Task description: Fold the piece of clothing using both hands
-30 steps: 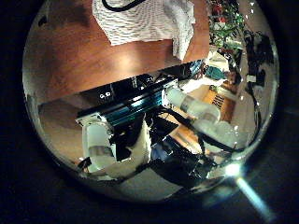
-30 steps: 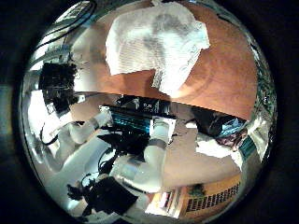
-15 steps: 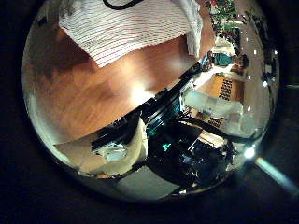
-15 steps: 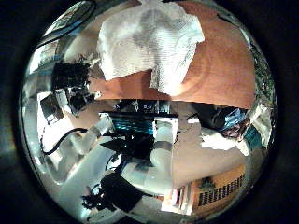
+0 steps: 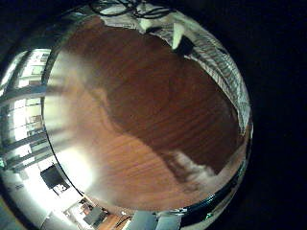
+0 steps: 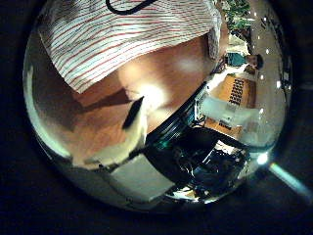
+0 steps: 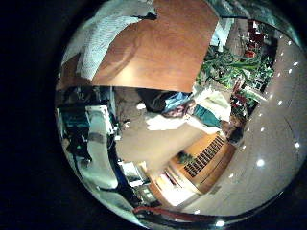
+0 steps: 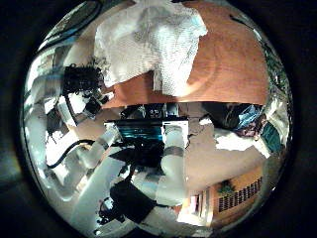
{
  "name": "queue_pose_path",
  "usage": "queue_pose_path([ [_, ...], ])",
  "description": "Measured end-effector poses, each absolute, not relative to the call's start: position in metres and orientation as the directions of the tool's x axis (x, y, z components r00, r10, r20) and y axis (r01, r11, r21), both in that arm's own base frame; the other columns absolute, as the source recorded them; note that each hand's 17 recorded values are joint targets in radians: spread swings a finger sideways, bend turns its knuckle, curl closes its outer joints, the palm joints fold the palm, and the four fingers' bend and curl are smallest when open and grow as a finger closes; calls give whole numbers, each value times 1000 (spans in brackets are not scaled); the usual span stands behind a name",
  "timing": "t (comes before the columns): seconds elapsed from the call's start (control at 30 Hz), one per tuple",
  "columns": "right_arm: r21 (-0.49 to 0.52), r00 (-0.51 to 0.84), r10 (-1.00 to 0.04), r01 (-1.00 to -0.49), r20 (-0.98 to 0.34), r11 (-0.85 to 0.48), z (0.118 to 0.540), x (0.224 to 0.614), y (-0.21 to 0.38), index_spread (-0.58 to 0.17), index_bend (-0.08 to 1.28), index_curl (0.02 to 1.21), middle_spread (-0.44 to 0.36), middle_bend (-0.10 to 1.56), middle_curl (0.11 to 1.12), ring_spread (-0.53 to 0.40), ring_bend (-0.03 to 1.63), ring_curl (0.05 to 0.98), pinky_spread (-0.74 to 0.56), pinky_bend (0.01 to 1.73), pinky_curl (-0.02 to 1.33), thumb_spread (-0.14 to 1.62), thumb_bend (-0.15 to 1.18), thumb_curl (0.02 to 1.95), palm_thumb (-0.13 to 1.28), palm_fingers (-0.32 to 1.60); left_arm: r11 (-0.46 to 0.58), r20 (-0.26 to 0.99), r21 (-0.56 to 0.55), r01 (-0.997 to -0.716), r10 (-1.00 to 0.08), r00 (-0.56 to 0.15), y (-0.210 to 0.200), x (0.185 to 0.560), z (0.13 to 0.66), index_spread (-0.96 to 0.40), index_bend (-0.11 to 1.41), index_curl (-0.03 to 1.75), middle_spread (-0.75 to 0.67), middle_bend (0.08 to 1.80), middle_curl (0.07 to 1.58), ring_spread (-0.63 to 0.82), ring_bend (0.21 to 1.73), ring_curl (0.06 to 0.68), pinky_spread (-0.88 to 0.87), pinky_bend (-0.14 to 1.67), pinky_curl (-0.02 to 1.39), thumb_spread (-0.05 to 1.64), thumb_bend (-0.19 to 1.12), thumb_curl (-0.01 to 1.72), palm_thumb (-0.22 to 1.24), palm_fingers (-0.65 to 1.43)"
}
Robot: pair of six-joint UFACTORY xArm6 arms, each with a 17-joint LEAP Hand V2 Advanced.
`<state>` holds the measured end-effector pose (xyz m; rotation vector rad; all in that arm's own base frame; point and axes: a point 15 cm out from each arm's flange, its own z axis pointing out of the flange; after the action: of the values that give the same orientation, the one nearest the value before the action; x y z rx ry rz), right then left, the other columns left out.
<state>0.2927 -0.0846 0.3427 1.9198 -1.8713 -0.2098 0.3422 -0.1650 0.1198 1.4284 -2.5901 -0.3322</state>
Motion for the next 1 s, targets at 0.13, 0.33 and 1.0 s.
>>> queue_pose_path([
  [0.13,420,68,-978,-907,197,22,342,291,-86,-326,158,266,2,258,358,86,665,231,351,630,225,1085,-22,247,107,134,524,17,319,-790,-836,-548,-171,334,132,-217,560,470,-182,795,538,-80,732,227,245,93,141,1035,-4,327,430,678],
  [0.33,437,67,-980,-899,185,22,342,286,-83,-335,154,268,-18,266,360,56,664,231,325,605,223,1086,-22,245,107,151,502,-70,348,-791,-828,-556,-156,345,147,-392,656,600,-360,945,663,-393,1053,372,-208,323,188,1067,72,409,696,1038],
  [1.0,501,185,-970,-862,161,-81,284,276,-59,-345,181,314,-158,391,411,-223,784,266,23,533,179,1123,-14,269,294,342,503,14,392,-770,-841,-541,-184,380,233,-642,648,964,-524,1025,847,-483,1221,502,-667,756,423,1067,-13,558,755,1025],
])
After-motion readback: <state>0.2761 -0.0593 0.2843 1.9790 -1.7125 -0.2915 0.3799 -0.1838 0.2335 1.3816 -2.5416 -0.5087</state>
